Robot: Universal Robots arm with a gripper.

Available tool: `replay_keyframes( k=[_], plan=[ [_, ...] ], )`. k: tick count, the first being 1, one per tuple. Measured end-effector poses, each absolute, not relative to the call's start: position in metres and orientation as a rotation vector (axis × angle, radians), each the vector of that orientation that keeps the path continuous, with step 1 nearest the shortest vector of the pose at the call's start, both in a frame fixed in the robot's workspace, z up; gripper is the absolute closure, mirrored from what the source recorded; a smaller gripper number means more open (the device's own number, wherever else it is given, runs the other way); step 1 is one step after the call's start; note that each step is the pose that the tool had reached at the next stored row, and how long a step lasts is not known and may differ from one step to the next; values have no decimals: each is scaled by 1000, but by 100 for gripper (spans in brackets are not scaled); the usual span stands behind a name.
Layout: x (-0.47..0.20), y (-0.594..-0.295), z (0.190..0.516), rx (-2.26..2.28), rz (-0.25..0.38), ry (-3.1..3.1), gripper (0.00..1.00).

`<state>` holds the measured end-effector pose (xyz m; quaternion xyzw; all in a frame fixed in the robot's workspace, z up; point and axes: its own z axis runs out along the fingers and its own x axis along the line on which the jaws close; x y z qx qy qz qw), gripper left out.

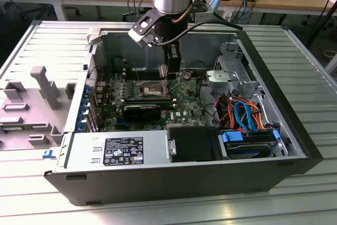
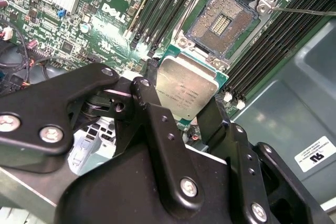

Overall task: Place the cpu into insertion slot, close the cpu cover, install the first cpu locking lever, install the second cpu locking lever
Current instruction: 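Place the cpu into insertion slot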

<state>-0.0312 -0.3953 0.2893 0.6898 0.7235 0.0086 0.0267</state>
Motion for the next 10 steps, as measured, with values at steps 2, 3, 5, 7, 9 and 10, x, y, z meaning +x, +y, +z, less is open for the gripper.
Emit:
replay_keyframes(
  k=[2,3,5,7,9,10],
  plan=[
    [-32,-395,289,2131,27,2235,45],
    [-32,-395,289,2131,27,2235,45],
    [-32,-395,289,2131,27,2235,45],
    [-33,-395,289,2131,27,2235,45],
    [-34,-395,289,2131,27,2235,45],
    [-34,-395,289,2131,27,2235,45]
  ],
)
